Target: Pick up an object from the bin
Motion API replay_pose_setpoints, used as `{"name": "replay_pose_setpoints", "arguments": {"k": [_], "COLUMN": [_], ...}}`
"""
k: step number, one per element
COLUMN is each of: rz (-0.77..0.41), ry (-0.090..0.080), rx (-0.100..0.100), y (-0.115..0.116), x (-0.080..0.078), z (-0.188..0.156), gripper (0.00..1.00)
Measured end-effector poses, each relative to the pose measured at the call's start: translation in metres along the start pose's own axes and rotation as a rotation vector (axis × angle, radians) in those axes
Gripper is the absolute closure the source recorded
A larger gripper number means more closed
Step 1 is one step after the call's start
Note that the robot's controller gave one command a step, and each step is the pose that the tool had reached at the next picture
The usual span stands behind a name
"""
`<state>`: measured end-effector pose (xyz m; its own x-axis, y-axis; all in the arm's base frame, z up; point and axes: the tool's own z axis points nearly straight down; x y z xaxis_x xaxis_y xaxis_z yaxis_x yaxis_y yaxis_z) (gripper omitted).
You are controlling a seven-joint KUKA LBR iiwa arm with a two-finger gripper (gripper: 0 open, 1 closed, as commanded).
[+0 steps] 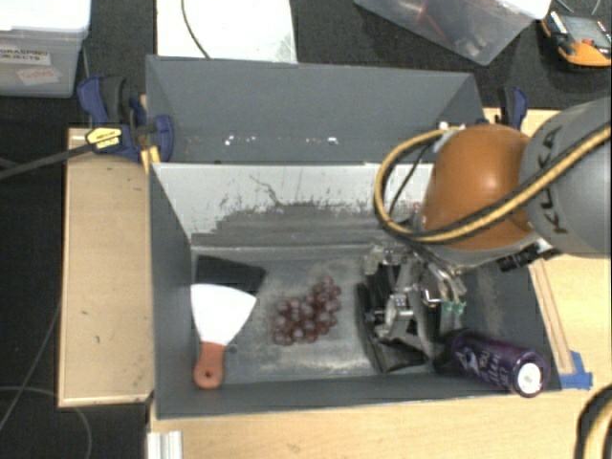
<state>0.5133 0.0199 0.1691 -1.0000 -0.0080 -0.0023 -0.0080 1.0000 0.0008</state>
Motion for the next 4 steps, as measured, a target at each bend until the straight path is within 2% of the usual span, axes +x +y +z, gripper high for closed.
{"name": "replay_pose_setpoints", "arguments": {"k": [1, 2, 3, 4], "rz": [0.0, -0.234, -0.197, -0.311], "ry": [0.0, 0.004, 0.001, -0.001], "rx": [0.0, 0.0, -0.002, -0.003], "y": [0.0, -0.042, -0.051, -0.078], "x": [0.0, 0.038, 0.021, -0.018], "z": [0.0, 0.07, 0.065, 0.097], "gripper": [0.0, 0.0, 0.0, 1.0]}}
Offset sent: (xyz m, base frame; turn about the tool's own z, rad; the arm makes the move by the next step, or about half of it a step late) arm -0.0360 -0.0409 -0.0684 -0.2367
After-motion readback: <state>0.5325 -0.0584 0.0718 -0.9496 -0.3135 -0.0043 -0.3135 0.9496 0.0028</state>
